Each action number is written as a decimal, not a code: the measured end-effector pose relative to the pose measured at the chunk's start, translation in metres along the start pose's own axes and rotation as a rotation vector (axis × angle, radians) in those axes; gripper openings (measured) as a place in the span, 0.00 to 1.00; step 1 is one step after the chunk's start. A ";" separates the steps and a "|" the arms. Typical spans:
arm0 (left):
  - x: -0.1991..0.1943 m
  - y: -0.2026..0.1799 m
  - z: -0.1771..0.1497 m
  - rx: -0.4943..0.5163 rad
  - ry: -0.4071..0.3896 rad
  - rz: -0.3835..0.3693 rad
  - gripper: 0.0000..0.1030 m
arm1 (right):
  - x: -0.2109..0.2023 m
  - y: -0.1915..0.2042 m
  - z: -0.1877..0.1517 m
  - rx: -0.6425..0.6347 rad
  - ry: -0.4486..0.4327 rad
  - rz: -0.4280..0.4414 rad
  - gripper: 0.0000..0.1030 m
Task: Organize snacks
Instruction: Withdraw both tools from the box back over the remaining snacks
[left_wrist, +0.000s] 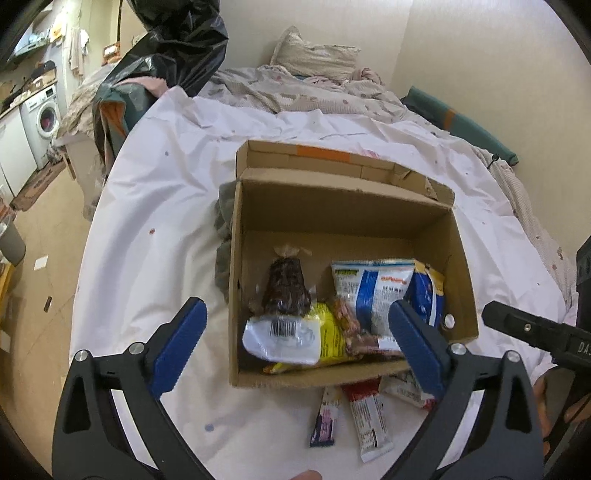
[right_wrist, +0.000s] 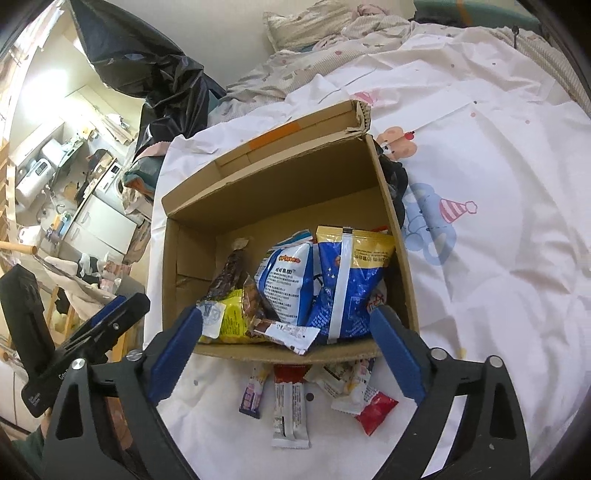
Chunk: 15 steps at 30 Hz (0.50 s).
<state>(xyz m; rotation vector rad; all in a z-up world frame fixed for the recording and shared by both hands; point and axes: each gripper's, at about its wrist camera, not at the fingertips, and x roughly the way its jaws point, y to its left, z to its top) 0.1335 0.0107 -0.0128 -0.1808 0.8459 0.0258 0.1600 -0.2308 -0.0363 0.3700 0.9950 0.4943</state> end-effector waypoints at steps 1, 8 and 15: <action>-0.001 0.000 -0.003 0.001 0.004 0.006 0.95 | -0.001 0.000 -0.003 -0.006 0.003 0.000 0.94; -0.005 -0.001 -0.017 0.008 0.034 0.026 0.95 | -0.011 -0.003 -0.023 0.006 0.015 -0.013 0.94; 0.000 0.002 -0.032 -0.012 0.093 0.035 0.95 | -0.019 -0.018 -0.040 0.051 0.034 -0.039 0.94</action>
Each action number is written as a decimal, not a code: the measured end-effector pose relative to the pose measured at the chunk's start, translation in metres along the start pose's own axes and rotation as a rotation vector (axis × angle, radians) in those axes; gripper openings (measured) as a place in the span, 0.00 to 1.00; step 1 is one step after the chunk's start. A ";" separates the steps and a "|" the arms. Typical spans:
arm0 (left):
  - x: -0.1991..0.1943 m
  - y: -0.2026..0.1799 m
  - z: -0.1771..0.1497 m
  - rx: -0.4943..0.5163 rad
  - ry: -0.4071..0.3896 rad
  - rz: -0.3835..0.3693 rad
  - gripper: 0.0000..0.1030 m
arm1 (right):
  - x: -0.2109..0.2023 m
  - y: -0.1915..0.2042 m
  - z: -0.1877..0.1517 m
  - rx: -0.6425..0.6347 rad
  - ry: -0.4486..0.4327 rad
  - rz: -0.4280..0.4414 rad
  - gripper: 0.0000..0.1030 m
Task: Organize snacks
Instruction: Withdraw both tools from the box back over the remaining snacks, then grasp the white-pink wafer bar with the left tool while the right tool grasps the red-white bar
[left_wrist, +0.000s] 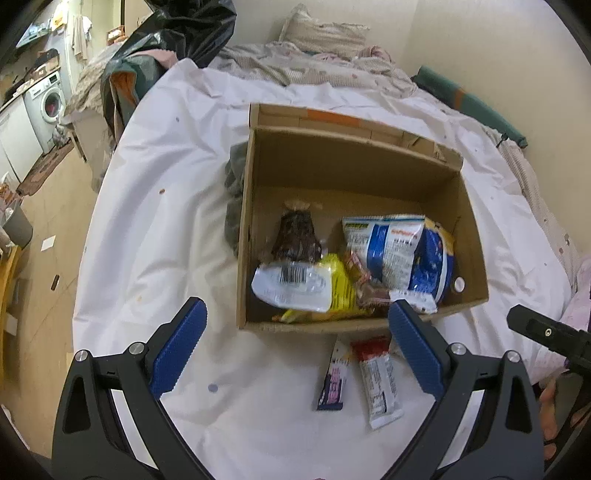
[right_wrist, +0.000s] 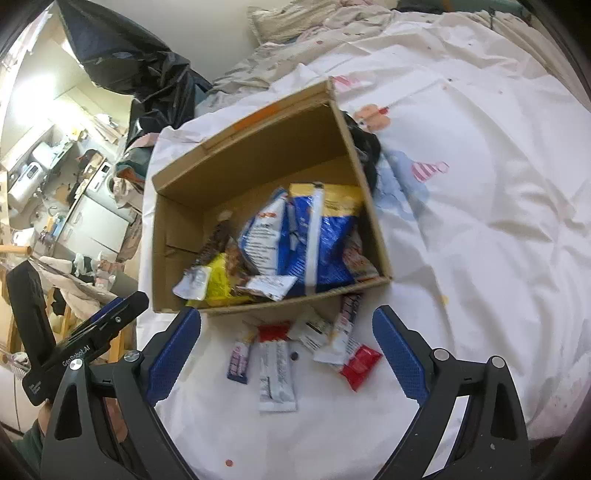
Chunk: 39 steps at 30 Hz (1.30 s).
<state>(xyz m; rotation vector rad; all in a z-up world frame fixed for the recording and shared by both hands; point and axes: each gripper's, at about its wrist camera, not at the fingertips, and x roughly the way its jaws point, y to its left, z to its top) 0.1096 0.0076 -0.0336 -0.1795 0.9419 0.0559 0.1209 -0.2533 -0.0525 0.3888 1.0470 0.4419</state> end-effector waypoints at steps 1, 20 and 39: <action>0.001 0.000 -0.001 0.001 0.006 0.003 0.95 | 0.000 -0.002 -0.002 0.004 0.003 -0.004 0.94; 0.030 -0.016 -0.016 0.062 0.123 0.001 0.93 | 0.018 -0.042 -0.015 0.133 0.123 -0.125 0.94; 0.115 -0.041 -0.049 0.128 0.383 0.022 0.50 | 0.023 -0.044 -0.015 0.145 0.144 -0.140 0.94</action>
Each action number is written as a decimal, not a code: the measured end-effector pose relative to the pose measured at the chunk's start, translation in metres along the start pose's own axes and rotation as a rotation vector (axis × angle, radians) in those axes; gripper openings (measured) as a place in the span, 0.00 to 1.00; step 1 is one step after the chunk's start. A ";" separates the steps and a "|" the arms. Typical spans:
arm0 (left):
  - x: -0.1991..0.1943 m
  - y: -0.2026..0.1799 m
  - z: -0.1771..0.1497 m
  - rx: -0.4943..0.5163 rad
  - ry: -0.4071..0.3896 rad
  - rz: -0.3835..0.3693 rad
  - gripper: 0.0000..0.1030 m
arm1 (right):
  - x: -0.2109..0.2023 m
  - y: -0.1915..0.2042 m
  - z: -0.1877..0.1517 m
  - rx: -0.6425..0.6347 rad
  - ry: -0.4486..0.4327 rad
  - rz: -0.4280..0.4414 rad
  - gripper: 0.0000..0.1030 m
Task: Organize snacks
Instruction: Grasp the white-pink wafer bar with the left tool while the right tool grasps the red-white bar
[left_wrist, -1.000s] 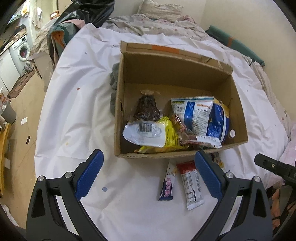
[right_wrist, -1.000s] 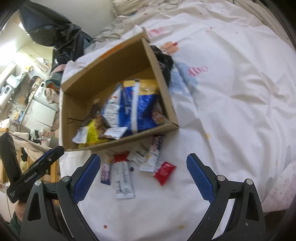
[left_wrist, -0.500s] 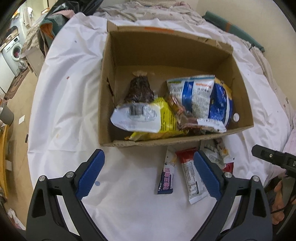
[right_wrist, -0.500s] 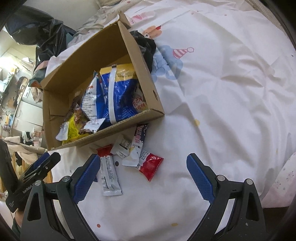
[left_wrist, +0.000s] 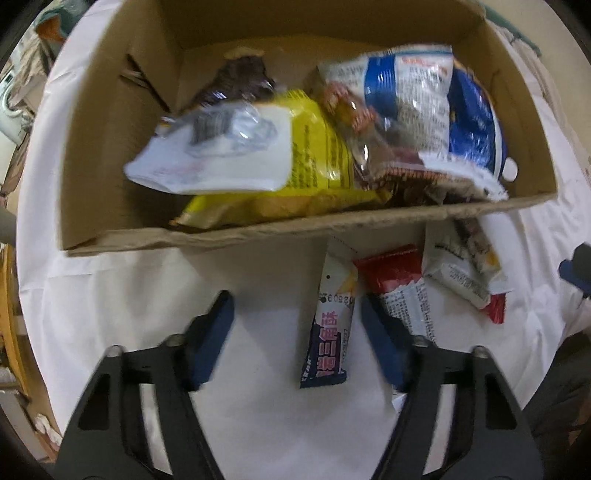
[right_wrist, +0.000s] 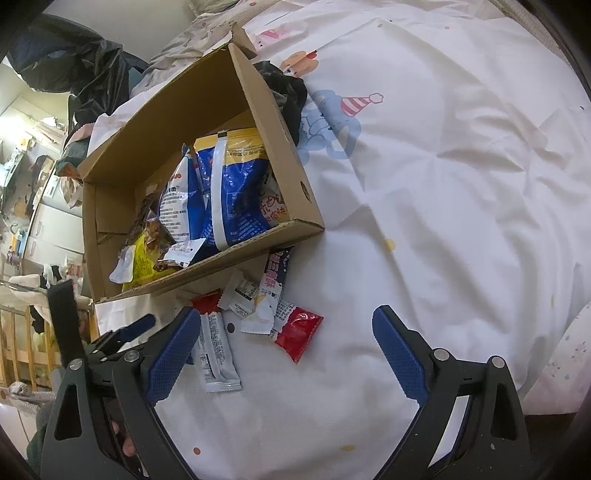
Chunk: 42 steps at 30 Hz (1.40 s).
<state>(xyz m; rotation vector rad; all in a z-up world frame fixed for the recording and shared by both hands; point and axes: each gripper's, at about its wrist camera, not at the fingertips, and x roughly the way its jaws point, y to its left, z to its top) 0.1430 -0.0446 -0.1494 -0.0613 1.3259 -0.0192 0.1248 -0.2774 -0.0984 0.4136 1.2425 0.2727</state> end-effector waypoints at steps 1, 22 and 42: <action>0.003 -0.001 0.000 0.006 0.010 0.005 0.34 | 0.000 0.000 0.000 0.001 0.000 0.000 0.94; -0.054 0.027 -0.023 -0.082 -0.009 -0.152 0.13 | 0.000 0.003 -0.004 0.004 0.037 0.076 0.94; -0.076 0.038 -0.039 -0.129 -0.084 -0.010 0.13 | 0.098 0.106 -0.031 -0.269 0.312 0.017 0.56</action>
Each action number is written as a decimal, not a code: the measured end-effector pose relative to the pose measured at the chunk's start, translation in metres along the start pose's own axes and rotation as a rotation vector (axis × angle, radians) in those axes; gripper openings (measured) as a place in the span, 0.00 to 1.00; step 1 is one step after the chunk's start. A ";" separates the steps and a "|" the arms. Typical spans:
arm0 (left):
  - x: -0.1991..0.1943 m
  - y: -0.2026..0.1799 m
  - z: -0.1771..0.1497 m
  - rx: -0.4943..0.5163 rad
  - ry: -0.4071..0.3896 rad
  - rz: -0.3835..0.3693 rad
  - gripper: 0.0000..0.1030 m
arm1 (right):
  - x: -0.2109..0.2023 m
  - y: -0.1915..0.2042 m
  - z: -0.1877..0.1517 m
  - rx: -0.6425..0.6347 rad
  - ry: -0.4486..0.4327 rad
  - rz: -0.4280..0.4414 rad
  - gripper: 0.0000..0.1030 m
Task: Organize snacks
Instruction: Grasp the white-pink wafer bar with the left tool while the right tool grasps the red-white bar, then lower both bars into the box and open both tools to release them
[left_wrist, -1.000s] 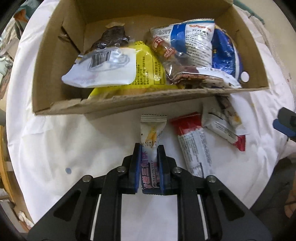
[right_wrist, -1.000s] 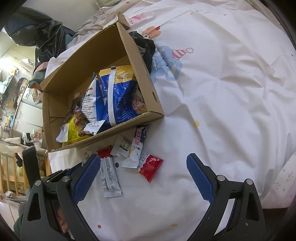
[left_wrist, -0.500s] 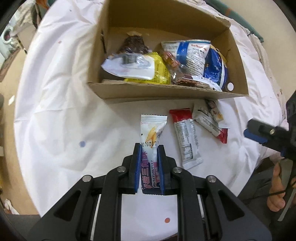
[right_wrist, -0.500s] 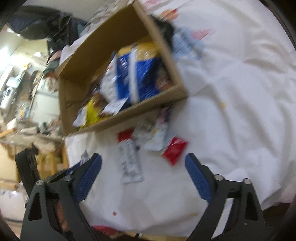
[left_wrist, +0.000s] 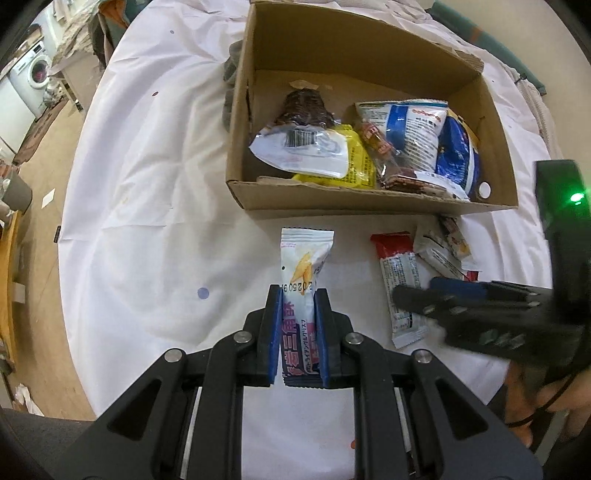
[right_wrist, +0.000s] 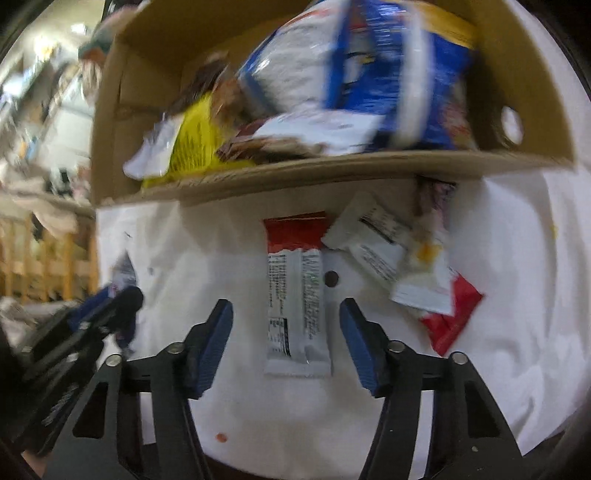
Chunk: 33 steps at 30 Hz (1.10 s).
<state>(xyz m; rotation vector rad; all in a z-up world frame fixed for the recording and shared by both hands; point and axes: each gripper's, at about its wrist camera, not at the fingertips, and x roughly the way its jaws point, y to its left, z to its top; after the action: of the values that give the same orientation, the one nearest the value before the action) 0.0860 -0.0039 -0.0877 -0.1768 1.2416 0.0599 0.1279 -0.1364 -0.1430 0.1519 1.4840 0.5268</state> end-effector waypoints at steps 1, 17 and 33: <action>0.000 0.000 0.000 -0.004 -0.001 -0.001 0.13 | 0.006 0.006 0.000 -0.024 0.016 -0.025 0.51; 0.001 0.001 -0.001 -0.022 -0.016 0.016 0.13 | -0.021 -0.003 -0.026 -0.089 -0.052 0.019 0.32; -0.032 -0.006 0.000 -0.007 -0.208 0.014 0.13 | -0.096 -0.011 -0.039 -0.129 -0.291 0.189 0.32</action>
<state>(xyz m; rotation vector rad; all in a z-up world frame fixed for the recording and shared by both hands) 0.0763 -0.0078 -0.0566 -0.1640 1.0358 0.0924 0.0924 -0.1952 -0.0644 0.2576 1.1548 0.7192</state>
